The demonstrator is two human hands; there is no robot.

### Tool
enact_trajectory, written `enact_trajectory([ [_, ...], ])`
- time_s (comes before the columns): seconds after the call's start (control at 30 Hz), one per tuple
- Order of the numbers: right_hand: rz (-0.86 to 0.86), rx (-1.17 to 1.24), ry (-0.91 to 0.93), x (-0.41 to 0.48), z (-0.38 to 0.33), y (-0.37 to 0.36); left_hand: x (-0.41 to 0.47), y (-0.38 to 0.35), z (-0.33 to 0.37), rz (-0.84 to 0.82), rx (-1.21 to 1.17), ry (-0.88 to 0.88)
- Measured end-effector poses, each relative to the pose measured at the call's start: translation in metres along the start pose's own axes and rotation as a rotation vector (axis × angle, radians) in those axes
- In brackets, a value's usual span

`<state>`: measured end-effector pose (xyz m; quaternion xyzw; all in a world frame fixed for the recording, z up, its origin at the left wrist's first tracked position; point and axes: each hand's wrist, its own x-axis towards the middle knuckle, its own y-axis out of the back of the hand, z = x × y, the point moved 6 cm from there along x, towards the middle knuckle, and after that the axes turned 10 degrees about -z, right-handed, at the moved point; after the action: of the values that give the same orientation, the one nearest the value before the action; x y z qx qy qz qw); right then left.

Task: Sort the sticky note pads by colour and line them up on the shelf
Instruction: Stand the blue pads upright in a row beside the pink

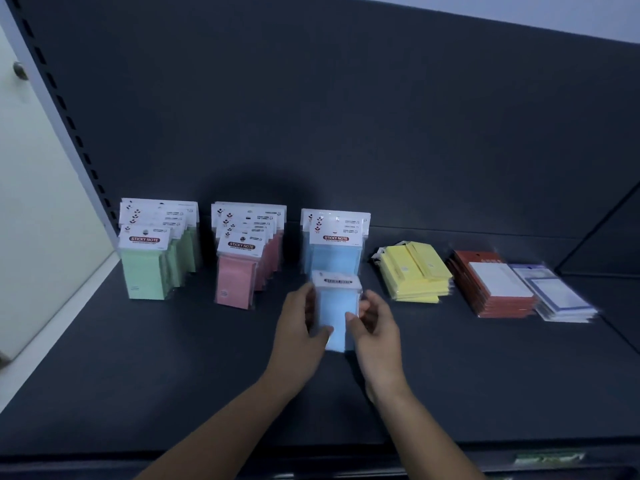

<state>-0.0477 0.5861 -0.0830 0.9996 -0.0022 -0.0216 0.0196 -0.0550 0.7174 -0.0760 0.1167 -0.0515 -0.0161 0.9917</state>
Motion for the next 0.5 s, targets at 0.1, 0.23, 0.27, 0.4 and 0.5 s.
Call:
enact_trajectory([
  [0.1,-0.019,-0.025,0.103,0.019,-0.007,-0.003,0.016,0.0,0.009,0.073,0.152,-0.161],
  [0.23,-0.012,-0.086,0.233,0.041,-0.014,-0.008,0.035,-0.001,0.007,0.103,0.286,-0.225],
  [0.27,-0.005,-0.111,0.255,0.046,-0.015,-0.009,0.039,-0.001,0.006,0.107,0.291,-0.225],
  [0.4,0.01,-0.215,0.329,0.06,-0.013,-0.012,0.052,-0.001,0.001,0.144,0.22,-0.202],
  [0.5,0.024,-0.205,0.321,0.065,-0.005,-0.01,0.058,-0.002,-0.009,0.158,0.2,-0.156],
])
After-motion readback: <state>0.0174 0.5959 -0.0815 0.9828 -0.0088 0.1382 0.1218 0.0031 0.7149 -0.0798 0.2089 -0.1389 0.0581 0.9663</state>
